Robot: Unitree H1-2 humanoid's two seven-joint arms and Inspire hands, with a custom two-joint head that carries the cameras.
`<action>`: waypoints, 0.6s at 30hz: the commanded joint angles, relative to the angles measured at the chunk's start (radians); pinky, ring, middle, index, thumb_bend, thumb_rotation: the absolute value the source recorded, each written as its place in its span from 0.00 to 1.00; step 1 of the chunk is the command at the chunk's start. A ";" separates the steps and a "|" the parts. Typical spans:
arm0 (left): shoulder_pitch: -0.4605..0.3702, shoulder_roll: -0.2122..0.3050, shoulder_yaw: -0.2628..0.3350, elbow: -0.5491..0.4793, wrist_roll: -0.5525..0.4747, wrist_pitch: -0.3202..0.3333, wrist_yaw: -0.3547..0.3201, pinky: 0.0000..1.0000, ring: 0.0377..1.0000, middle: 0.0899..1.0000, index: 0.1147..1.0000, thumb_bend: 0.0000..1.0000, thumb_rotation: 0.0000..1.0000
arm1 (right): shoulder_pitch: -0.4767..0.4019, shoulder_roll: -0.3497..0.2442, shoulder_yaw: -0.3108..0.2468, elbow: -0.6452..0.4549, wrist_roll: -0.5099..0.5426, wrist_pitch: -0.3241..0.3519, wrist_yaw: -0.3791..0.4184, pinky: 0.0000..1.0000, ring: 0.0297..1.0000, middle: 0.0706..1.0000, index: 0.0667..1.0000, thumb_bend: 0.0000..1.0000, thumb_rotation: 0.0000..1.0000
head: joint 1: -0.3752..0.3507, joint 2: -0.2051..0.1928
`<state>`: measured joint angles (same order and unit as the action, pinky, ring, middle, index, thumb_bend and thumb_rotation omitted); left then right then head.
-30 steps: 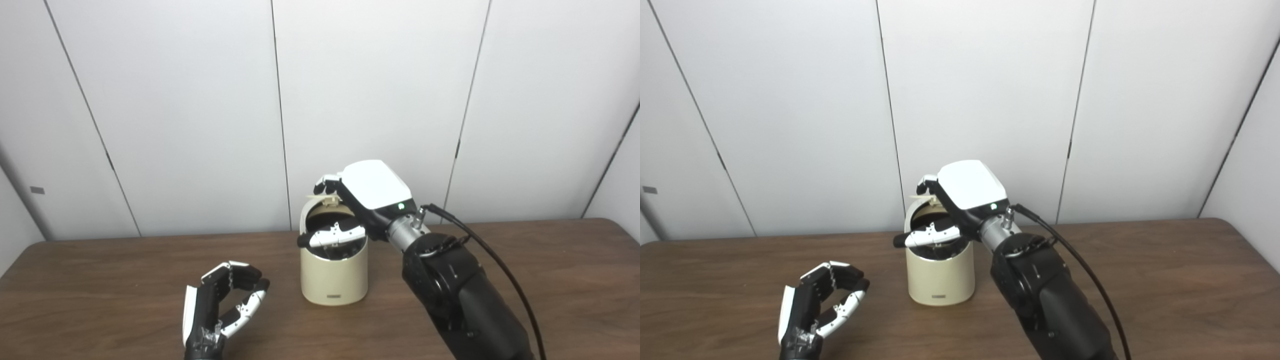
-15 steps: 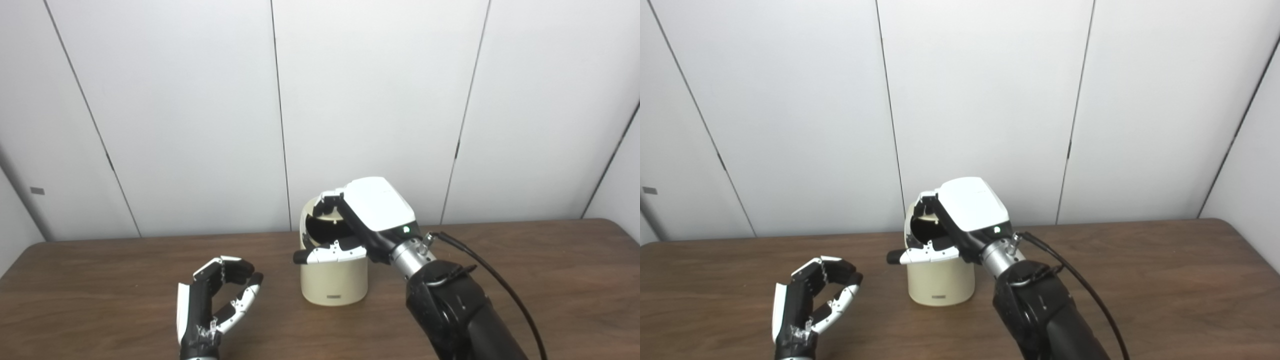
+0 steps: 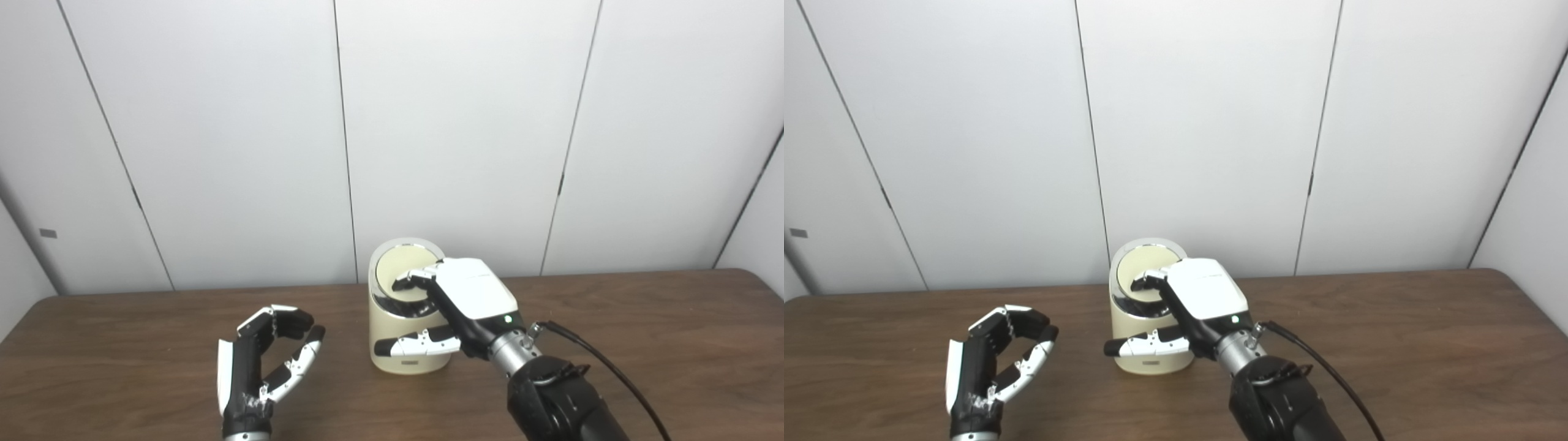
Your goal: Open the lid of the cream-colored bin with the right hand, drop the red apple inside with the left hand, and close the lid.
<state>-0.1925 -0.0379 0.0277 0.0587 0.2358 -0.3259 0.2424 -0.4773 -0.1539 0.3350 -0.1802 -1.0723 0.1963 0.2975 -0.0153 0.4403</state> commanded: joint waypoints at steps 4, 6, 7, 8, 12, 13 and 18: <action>-0.037 -0.006 0.002 -0.045 0.004 -0.004 0.005 0.52 0.53 0.49 0.42 0.47 0.08 | 0.008 -0.017 -0.017 0.043 0.010 0.033 0.002 0.85 0.77 0.74 0.72 0.73 0.89 | 0.000 0.005; -0.037 -0.009 0.002 -0.050 0.001 0.006 0.003 0.52 0.52 0.49 0.42 0.47 0.08 | 0.011 -0.018 -0.015 0.043 0.014 0.035 0.006 0.85 0.78 0.74 0.73 0.74 0.89 | 0.000 0.004; -0.037 -0.010 0.002 -0.051 0.001 0.010 0.002 0.52 0.52 0.49 0.42 0.47 0.08 | 0.012 -0.018 -0.014 0.043 0.014 0.035 0.005 0.85 0.78 0.74 0.73 0.75 0.89 | 0.000 0.003; -0.037 -0.010 0.001 -0.049 0.002 0.010 0.002 0.52 0.52 0.49 0.42 0.47 0.08 | 0.014 -0.017 -0.013 0.043 0.015 0.035 0.004 0.85 0.78 0.74 0.73 0.75 0.88 | 0.000 0.002; -0.037 -0.010 -0.001 -0.044 0.001 0.005 0.001 0.51 0.52 0.49 0.42 0.47 0.08 | 0.024 -0.014 -0.015 0.037 0.030 0.022 -0.016 0.86 0.79 0.74 0.73 0.75 0.87 | 0.003 -0.003; -0.036 -0.010 -0.001 -0.042 0.001 0.005 0.000 0.51 0.52 0.49 0.42 0.47 0.08 | 0.028 -0.013 -0.020 0.030 0.043 0.011 -0.036 0.85 0.79 0.74 0.73 0.74 0.86 | 0.003 -0.004; -0.040 -0.006 -0.001 -0.026 0.006 -0.006 0.002 0.53 0.53 0.49 0.42 0.47 0.08 | 0.039 -0.010 -0.049 0.007 0.087 -0.032 -0.153 0.80 0.76 0.70 0.70 0.71 0.91 | 0.002 -0.010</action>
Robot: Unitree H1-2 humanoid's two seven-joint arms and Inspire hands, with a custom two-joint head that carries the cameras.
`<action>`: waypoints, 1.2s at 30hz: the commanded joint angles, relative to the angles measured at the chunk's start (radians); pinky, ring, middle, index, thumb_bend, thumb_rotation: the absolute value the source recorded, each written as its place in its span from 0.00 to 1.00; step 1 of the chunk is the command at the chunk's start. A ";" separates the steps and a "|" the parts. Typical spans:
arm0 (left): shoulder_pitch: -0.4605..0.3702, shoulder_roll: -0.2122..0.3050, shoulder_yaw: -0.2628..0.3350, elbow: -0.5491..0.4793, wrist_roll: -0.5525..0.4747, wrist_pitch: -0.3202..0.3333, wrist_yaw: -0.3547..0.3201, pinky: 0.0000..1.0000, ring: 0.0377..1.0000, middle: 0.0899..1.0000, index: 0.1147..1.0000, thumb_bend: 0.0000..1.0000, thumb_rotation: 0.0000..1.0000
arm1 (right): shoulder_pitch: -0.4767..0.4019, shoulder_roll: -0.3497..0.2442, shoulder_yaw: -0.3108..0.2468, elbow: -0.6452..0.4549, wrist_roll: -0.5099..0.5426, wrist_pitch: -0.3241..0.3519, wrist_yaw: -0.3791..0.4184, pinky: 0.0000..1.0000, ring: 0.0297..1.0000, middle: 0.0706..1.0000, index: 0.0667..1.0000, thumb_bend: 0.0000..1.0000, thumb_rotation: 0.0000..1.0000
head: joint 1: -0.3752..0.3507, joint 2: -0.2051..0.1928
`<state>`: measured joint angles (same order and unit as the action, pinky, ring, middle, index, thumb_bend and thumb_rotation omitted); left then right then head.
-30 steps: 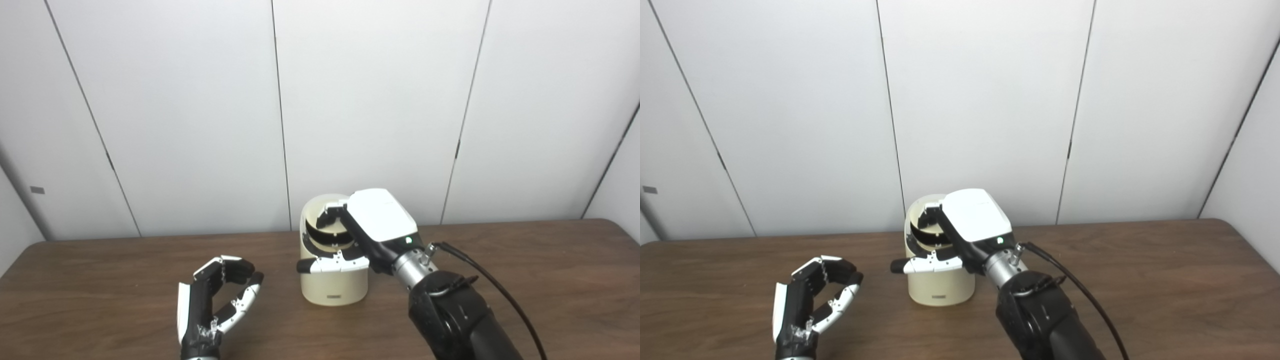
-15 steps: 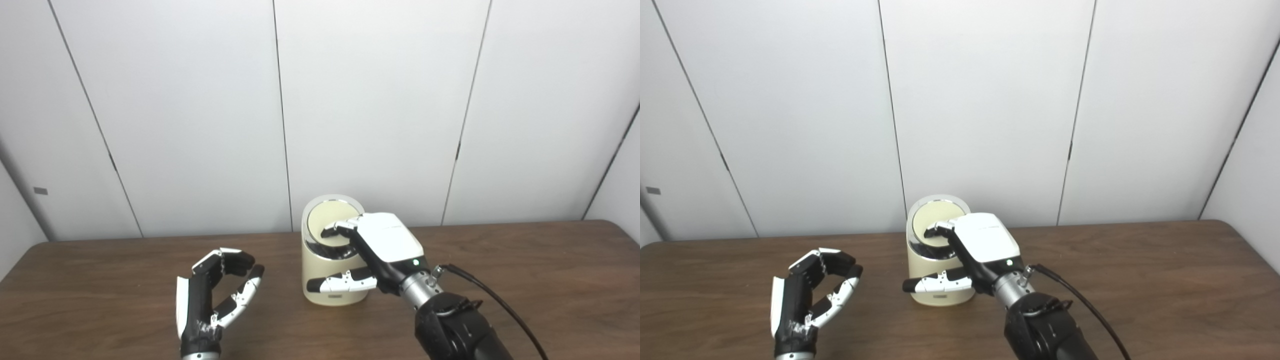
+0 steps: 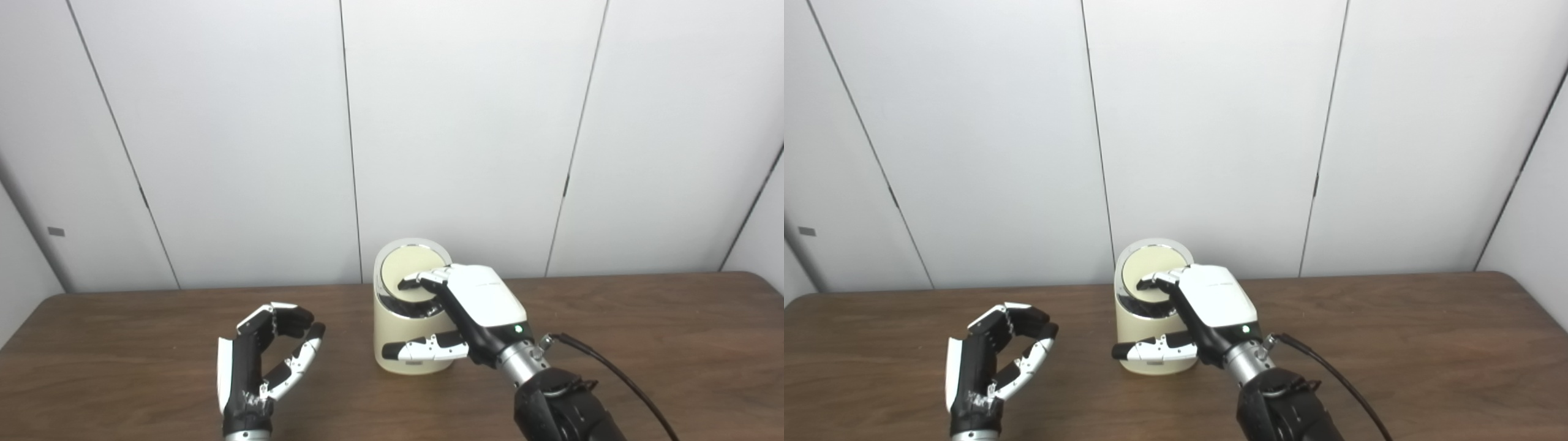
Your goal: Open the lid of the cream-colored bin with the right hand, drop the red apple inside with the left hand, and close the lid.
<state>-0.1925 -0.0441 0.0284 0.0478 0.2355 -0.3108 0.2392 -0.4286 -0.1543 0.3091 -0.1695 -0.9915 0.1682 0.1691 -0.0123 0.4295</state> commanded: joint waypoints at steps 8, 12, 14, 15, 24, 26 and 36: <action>-0.055 0.000 0.001 0.028 0.013 -0.029 0.017 0.54 0.54 0.50 0.43 0.47 0.08 | 0.006 0.005 -0.057 0.006 0.056 -0.111 -0.237 0.75 0.78 0.75 0.75 0.64 0.87 | 0.001 -0.022; -0.055 0.002 0.002 0.046 0.006 -0.050 0.020 0.55 0.55 0.51 0.43 0.48 0.08 | 0.029 -0.005 -0.063 0.069 0.097 -0.245 -0.401 0.87 0.90 0.91 0.90 0.60 0.88 | 0.003 -0.025; -0.051 0.003 0.002 0.046 0.007 -0.056 0.019 0.55 0.55 0.51 0.43 0.48 0.08 | 0.038 -0.013 -0.067 0.113 0.101 -0.306 -0.483 0.92 0.97 0.98 0.97 0.61 0.92 | 0.003 -0.024; -0.050 0.004 0.001 0.046 0.009 -0.058 0.019 0.54 0.55 0.51 0.43 0.48 0.08 | 0.041 -0.015 -0.069 0.126 0.098 -0.324 -0.511 0.97 0.99 0.99 0.99 0.65 0.93 | 0.003 -0.024; -0.035 0.006 0.009 0.025 -0.033 -0.040 0.000 0.51 0.54 0.53 0.43 0.48 0.08 | 0.176 0.005 -0.161 0.070 0.169 -0.428 -0.708 0.90 0.99 1.00 1.00 0.29 0.77 | 0.006 -0.021; -0.032 0.008 0.011 0.020 -0.039 -0.035 -0.002 0.49 0.54 0.53 0.43 0.48 0.08 | 0.207 0.013 -0.179 0.084 0.195 -0.452 -0.733 0.81 0.93 0.95 0.93 0.20 0.73 | 0.007 -0.021; 0.004 0.030 0.017 -0.011 -0.079 -0.065 -0.028 0.47 0.54 0.54 0.43 0.48 0.07 | 0.287 -0.035 -0.106 0.298 0.355 -0.638 -0.932 0.60 0.70 0.72 0.71 0.27 0.20 | -0.002 -0.008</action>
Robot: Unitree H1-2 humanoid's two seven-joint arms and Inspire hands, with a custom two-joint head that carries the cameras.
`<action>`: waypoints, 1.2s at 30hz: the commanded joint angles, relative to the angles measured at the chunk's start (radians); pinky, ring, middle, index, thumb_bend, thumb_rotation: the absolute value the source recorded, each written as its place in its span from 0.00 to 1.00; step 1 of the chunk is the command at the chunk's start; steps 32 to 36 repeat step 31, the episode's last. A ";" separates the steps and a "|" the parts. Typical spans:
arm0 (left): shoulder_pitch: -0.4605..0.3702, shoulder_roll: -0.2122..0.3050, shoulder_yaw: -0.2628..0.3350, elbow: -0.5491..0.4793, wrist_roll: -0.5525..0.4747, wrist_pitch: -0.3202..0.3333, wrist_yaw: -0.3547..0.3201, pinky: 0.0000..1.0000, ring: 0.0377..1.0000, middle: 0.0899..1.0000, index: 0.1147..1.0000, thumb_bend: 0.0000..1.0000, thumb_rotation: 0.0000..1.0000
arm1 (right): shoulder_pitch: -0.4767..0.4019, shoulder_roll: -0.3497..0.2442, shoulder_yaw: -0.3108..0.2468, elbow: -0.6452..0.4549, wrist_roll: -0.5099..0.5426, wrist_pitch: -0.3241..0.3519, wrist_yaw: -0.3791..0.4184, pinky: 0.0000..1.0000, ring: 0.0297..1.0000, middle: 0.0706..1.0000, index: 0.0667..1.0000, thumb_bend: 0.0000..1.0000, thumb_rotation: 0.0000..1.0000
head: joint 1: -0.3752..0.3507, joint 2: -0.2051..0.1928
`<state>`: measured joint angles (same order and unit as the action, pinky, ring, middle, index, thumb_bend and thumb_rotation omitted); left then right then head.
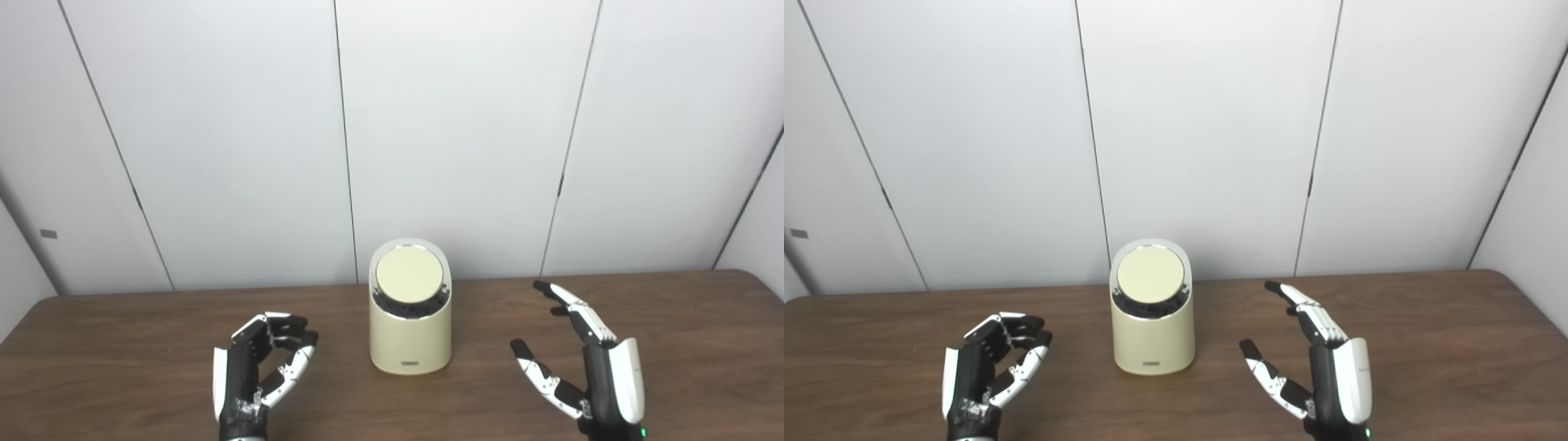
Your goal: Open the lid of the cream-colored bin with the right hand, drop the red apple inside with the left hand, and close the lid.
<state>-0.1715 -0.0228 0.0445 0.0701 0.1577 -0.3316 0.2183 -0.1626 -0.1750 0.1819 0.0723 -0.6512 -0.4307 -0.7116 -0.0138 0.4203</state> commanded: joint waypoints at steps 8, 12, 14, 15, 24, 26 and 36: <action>-0.001 0.017 0.008 -0.043 -0.019 -0.040 -0.017 0.50 0.55 0.55 0.43 0.48 0.07 | 0.022 -0.063 0.124 0.130 0.145 -0.039 -0.138 0.61 0.70 0.71 0.69 0.32 0.24 | -0.005 0.007; 0.001 0.024 0.010 -0.031 -0.013 -0.050 -0.019 0.50 0.56 0.55 0.43 0.48 0.07 | 0.016 -0.080 0.142 0.152 0.154 -0.039 -0.163 0.62 0.71 0.72 0.69 0.32 0.26 | -0.012 0.010; 0.000 0.024 0.011 -0.030 -0.011 -0.045 -0.018 0.50 0.55 0.55 0.43 0.48 0.07 | 0.010 -0.087 0.149 0.162 0.154 -0.039 -0.176 0.62 0.71 0.72 0.69 0.31 0.23 | -0.013 0.010; 0.000 0.023 0.012 -0.028 -0.010 -0.045 -0.017 0.50 0.55 0.54 0.43 0.48 0.07 | 0.008 -0.090 0.152 0.167 0.154 -0.039 -0.183 0.61 0.70 0.71 0.69 0.31 0.21 | -0.012 0.010; -0.001 0.025 0.013 -0.021 -0.011 -0.056 -0.018 0.50 0.55 0.54 0.43 0.48 0.07 | -0.001 -0.100 0.174 0.182 0.167 -0.039 -0.199 0.60 0.69 0.71 0.68 0.31 0.29 | -0.015 0.010; -0.001 0.024 0.014 -0.023 -0.013 -0.054 -0.018 0.50 0.55 0.54 0.43 0.48 0.07 | 0.004 -0.093 0.167 0.169 0.173 -0.039 -0.181 0.60 0.69 0.71 0.68 0.31 0.31 | -0.015 0.009; 0.001 0.024 0.013 -0.031 -0.009 -0.049 -0.018 0.49 0.55 0.54 0.43 0.48 0.07 | 0.017 -0.079 0.148 0.150 0.176 -0.039 -0.149 0.61 0.70 0.71 0.69 0.31 0.31 | -0.014 0.013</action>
